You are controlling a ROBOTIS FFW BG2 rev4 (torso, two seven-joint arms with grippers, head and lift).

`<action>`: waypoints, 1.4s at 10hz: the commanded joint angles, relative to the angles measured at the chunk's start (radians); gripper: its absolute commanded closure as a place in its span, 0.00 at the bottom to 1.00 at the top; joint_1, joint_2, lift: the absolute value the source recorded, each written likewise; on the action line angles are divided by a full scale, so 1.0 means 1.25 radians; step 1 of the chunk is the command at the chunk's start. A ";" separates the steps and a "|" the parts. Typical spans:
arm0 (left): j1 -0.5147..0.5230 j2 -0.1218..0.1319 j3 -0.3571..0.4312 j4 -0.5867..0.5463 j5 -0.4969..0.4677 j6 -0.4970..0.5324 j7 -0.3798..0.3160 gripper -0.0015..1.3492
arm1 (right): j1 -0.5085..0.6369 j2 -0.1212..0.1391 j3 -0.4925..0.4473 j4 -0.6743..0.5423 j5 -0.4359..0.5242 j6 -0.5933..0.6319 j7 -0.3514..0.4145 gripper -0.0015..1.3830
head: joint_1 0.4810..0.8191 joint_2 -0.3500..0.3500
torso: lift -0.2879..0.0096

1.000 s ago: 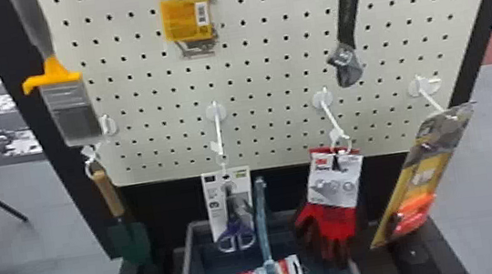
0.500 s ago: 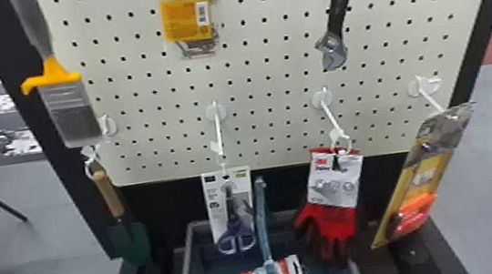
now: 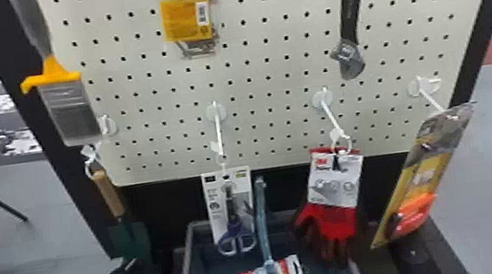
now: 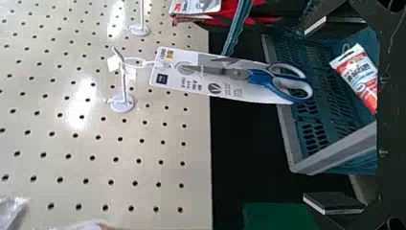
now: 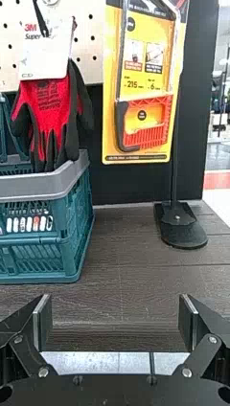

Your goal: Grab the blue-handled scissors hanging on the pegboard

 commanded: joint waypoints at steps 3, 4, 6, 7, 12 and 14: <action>-0.114 0.023 -0.023 0.004 -0.037 0.087 -0.056 0.07 | -0.002 0.006 0.000 0.003 0.004 0.001 0.001 0.20 | 0.20 0.50 | 0.63; -0.145 0.027 -0.032 0.006 -0.048 0.115 -0.074 0.07 | -0.003 0.007 0.000 0.003 0.005 0.001 0.001 0.20 | 0.20 0.50 | 0.63; -0.185 0.029 -0.042 0.027 -0.051 0.143 -0.098 0.07 | -0.003 0.009 0.000 0.003 0.005 0.001 0.001 0.20 | 0.20 0.50 | 0.63; -0.202 0.032 -0.048 0.037 -0.050 0.159 -0.112 0.07 | -0.002 0.010 0.000 0.003 0.005 0.001 0.001 0.20 | 0.20 0.50 | 0.63; -0.321 0.063 -0.121 0.120 0.026 0.180 -0.151 0.07 | -0.003 0.013 0.000 0.003 0.007 0.001 0.006 0.20 | 0.20 0.50 | 0.63; -0.357 0.071 -0.149 0.149 0.048 0.185 -0.165 0.07 | -0.003 0.013 0.000 0.005 0.008 0.004 0.011 0.20 | 0.20 0.50 | 0.63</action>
